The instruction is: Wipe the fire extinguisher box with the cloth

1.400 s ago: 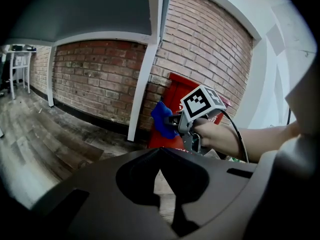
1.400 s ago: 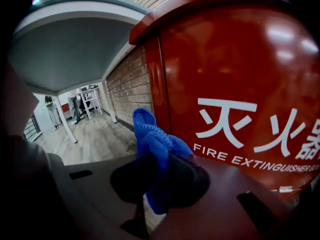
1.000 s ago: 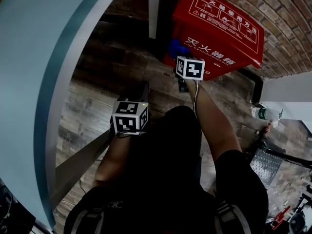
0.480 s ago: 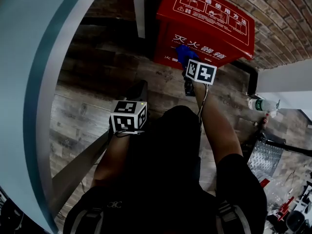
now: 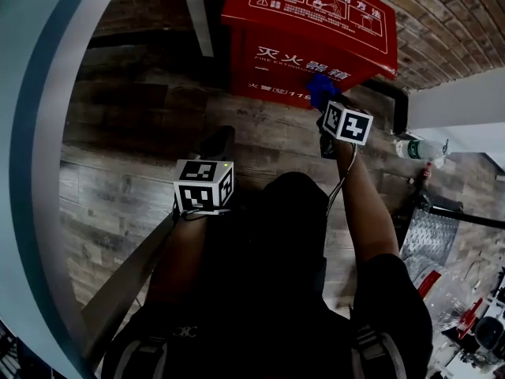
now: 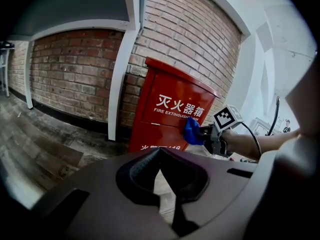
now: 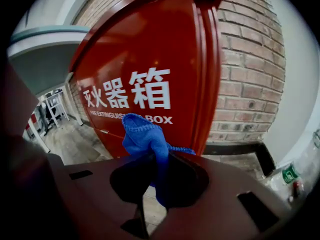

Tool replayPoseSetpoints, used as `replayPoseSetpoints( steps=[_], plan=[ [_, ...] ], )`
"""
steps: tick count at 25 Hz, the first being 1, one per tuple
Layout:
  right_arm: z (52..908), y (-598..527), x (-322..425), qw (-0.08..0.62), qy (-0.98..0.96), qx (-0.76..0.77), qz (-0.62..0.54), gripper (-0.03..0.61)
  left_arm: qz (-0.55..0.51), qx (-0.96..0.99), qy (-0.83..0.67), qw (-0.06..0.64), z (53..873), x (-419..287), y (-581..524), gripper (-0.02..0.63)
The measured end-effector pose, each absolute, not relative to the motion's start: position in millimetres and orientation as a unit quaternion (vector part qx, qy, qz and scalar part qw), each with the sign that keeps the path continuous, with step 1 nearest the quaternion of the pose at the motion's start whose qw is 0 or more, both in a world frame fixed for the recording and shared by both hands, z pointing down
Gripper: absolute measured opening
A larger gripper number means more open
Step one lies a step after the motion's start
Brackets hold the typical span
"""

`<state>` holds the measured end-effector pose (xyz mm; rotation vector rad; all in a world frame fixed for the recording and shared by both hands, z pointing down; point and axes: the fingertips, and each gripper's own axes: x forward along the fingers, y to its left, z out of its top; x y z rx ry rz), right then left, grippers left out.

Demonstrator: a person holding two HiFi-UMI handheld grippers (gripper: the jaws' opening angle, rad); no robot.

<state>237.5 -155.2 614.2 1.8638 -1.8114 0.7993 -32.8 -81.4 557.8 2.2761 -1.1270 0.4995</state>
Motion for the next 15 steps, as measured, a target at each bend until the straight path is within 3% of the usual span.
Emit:
replayPoseSetpoints(
  steps=[6, 15],
  plan=[
    [619, -142, 277, 0.189, -0.620, 0.696, 0.310, 0.061, 0.191, 0.847, -0.411, 0.278, 567, -26, -80, 0.009],
    [648, -145, 278, 0.228, -0.610, 0.698, 0.297, 0.060, 0.200, 0.846, -0.412, 0.274, 573, -20, -76, 0.009]
  ],
)
